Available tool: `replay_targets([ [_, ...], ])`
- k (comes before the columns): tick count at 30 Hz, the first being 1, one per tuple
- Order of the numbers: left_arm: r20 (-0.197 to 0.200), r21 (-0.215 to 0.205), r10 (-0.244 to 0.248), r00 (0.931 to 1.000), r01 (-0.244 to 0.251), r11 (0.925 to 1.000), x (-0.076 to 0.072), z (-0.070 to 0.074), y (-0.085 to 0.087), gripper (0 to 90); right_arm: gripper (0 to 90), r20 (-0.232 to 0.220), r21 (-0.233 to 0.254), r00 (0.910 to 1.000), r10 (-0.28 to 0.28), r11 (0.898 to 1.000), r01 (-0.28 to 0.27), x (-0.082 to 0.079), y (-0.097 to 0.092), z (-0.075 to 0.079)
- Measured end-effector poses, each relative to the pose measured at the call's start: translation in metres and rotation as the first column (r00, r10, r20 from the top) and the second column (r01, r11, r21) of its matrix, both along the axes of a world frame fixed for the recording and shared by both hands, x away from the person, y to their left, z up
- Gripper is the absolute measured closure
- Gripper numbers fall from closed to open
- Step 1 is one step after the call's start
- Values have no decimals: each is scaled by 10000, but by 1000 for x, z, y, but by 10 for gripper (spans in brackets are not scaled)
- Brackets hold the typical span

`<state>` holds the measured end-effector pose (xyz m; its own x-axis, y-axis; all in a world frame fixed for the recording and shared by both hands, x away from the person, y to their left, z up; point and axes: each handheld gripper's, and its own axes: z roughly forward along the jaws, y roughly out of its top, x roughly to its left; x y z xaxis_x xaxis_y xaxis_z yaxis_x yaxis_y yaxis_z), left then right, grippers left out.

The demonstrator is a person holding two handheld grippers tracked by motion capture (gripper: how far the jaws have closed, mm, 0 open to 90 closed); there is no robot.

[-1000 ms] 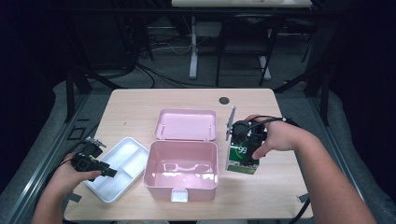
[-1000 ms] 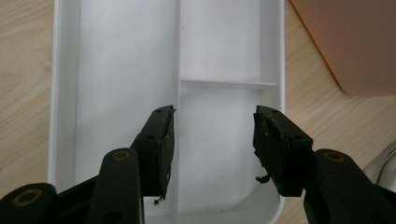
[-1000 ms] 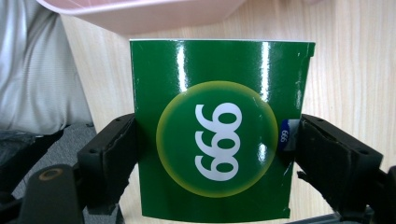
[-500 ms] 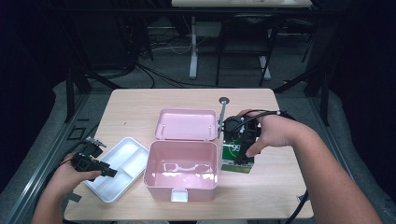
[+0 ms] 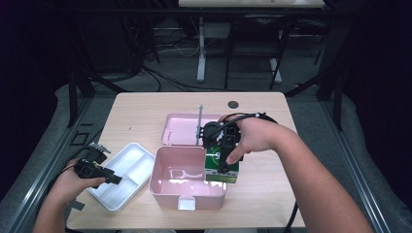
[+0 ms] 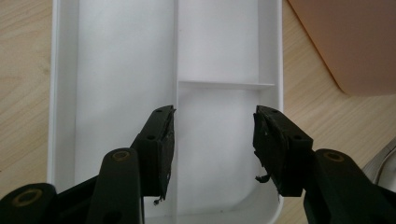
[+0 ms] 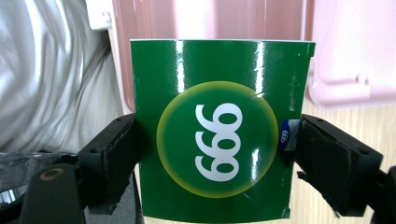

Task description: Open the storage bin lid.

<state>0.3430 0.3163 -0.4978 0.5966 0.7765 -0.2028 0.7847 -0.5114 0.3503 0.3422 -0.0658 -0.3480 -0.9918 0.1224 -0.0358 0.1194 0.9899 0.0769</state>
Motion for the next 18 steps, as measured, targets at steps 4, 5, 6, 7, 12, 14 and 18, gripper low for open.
replay_targets([
  [4, -3, 6, -4, 10000, 4, 10000, 0, 0, 0, 487, 170, 8, -12, 9999, 166, 9999, -166, 0, 13, -1],
  [5, -6, 5, -8, 10000, 8, 10000, 0, 0, 0, 487, 169, 35, 37, 9998, 202, 9998, -202, 1, 15, -2],
  [6, -8, 5, -4, 10000, 4, 10000, 0, 0, 0, 487, 170, 57, -1, 9996, 278, 9996, -278, 1, 17, -2],
  [7, 15, 1, 7, 10000, -7, 10000, 0, 0, 0, 487, 169, 52, -15, 9996, 270, 9996, -270, 1, 19, -2],
  [12, 7, -30, 17, 10000, -17, 10000, 0, 0, 1, 488, 169, 102, -27, 9992, 393, 9992, -393, 1, 24, -3],
  [14, 16, -21, 14, 10000, -14, 10000, 0, 1, 1, 487, 169, 150, -23, 9993, 354, 9994, -354, 1, 24, -4],
  [18, 4, -13, 7, 10000, -7, 10000, 0, 0, 0, 488, 168, 225, -56, 9992, 327, 9995, -326, 2, 24, -6],
])
